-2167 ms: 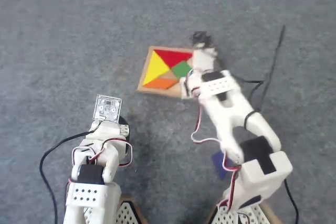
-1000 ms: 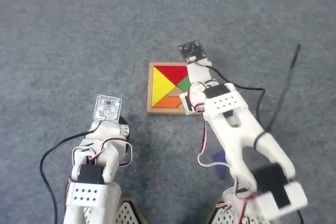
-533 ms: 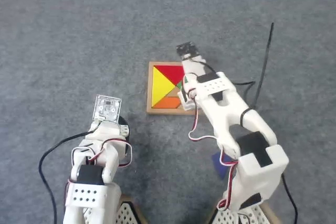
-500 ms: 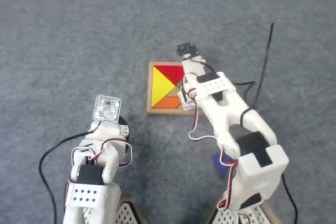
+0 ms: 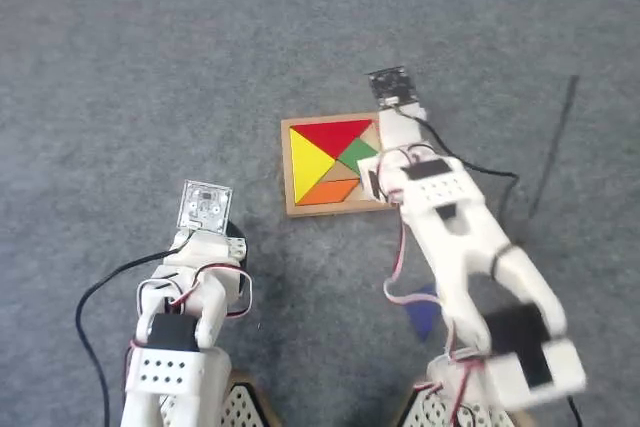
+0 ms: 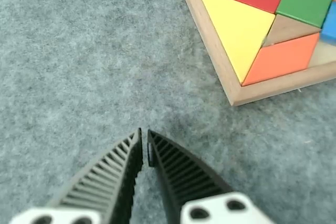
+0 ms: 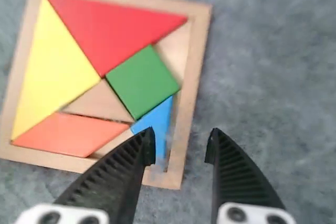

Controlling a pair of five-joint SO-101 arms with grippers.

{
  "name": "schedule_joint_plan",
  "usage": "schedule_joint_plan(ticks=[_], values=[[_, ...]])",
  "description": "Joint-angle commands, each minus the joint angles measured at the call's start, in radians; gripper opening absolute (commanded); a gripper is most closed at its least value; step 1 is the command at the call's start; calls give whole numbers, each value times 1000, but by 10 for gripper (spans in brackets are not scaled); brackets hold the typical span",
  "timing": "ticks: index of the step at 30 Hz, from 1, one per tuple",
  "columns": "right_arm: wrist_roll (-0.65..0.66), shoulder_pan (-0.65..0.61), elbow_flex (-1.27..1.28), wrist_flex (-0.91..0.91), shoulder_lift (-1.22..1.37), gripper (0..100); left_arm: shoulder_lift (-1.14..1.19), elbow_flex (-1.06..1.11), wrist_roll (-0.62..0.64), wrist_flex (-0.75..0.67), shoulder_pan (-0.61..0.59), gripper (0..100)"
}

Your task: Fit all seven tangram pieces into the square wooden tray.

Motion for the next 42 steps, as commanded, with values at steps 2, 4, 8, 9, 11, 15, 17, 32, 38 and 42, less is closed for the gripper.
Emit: schedule_joint_plan(ticks=[2,4,8,9,11,15,17,32,38,42], values=[[-18,33,57,-39,-206,157,-14,-8,8,8,-5,15],[-18,45,63,-39,-217,158,-14,-8,8,8,-5,15],[8,-5,44,-19,-151,158,-14,-8,8,8,-5,15],[48,-41,26,8,-124,158,-14,-8,8,8,-5,15],[100,-102,-29,76,-54,158,-14,-8,8,8,-5,15],[83,-88,-178,197,110,158,-14,-8,8,8,-5,15],[81,-67,-241,234,177,159,-14,-8,8,8,-5,15],[115,-61,-408,260,395,264,-14,-8,8,8,-5,15],[77,33,-439,232,401,216,-14,-8,8,8,-5,15],[38,82,-382,148,358,216,-14,-8,8,8,-5,15]])
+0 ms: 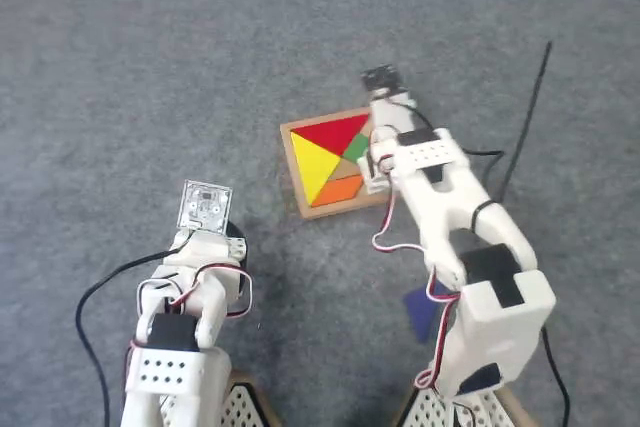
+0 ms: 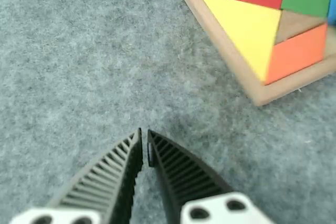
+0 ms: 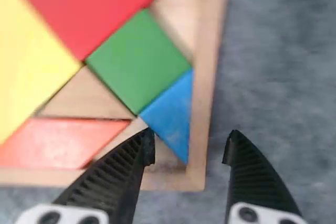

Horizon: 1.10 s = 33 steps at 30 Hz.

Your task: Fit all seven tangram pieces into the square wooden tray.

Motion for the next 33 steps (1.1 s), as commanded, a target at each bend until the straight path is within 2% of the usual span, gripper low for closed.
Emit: schedule_joint_plan(ticks=[1,6,10,12,14,16,19,23,33], values=[[-28,47,29,-88,-87,216,-14,-8,8,8,-5,15],[-61,48,239,-234,-312,216,-14,-8,8,8,-5,15],[-186,143,336,-337,-421,220,-14,-8,8,8,-5,15],[-161,160,327,-338,-421,232,-14,-8,8,8,-5,15],[-84,127,305,-272,-406,232,-14,-8,8,8,-5,15],[14,41,279,-211,-377,235,-14,-8,8,8,-5,15],[118,-56,242,-193,-288,235,-14,-8,8,8,-5,15],[72,-38,75,-102,-104,235,-14,-8,8,8,-5,15],[66,-25,-368,308,225,227,-14,-8,8,8,-5,15]])
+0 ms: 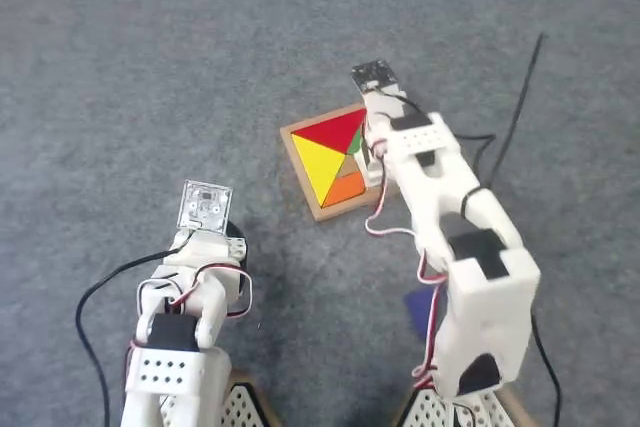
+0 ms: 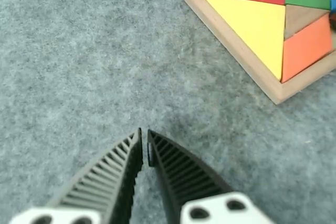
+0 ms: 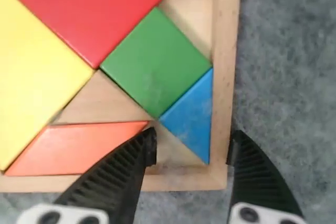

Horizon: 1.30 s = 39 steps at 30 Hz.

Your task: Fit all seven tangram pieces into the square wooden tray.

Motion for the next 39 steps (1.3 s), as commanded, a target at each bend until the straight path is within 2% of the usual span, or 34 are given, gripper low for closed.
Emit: schedule_joint_plan(ticks=[1,7,11,17,20,26,31,33,39], values=[[-9,-7,-133,156,59,207,-14,-8,8,8,-5,15],[-81,-119,-97,268,61,3,-14,-8,8,8,-5,15],[-109,-165,15,211,-22,8,-14,-8,8,8,-5,15],[-132,-134,181,82,-246,14,-14,-8,8,8,-5,15],[-121,-136,226,24,-318,65,-14,-8,8,8,-5,15],[-120,-208,252,-38,-309,217,-14,-8,8,8,-5,15],[-14,-245,252,-108,-255,224,-14,-8,8,8,-5,15],[-12,-229,249,-125,-223,224,-14,-8,8,8,-5,15],[-15,-148,140,-31,-142,223,-14,-8,8,8,-5,15]])
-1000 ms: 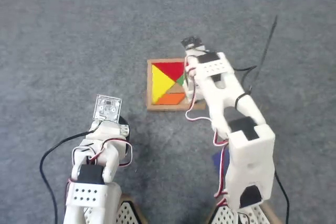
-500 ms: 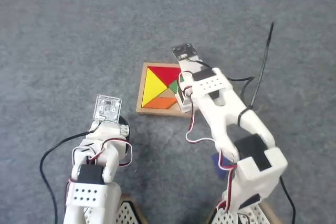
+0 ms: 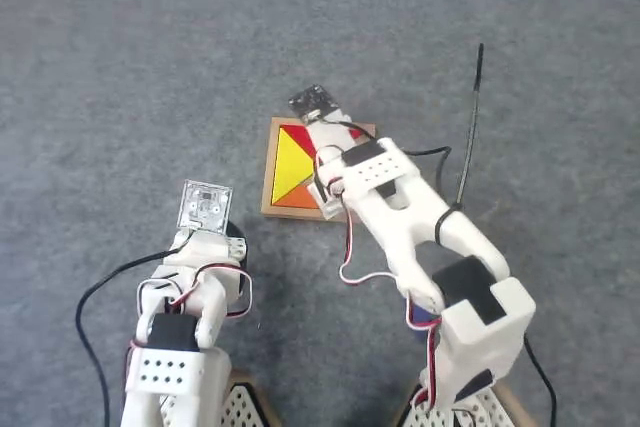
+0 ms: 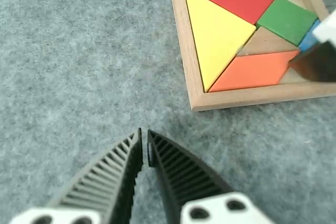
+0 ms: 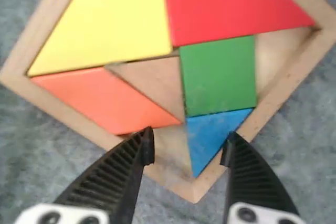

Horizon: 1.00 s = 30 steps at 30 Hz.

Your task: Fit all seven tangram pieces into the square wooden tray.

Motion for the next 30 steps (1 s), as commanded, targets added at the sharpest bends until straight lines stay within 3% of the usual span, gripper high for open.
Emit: schedule_joint_plan(ticks=[1,9,17,25,30], values=[[11,62,-98,65,45,223,-14,-8,8,8,-5,15],[-44,130,-155,107,97,219,-14,-8,8,8,-5,15],[-44,94,-155,125,93,82,-14,-8,8,8,-5,15],[-124,150,-121,-24,88,83,-14,-8,8,8,-5,15],[-127,168,86,-199,-101,82,-14,-8,8,8,-5,15]])
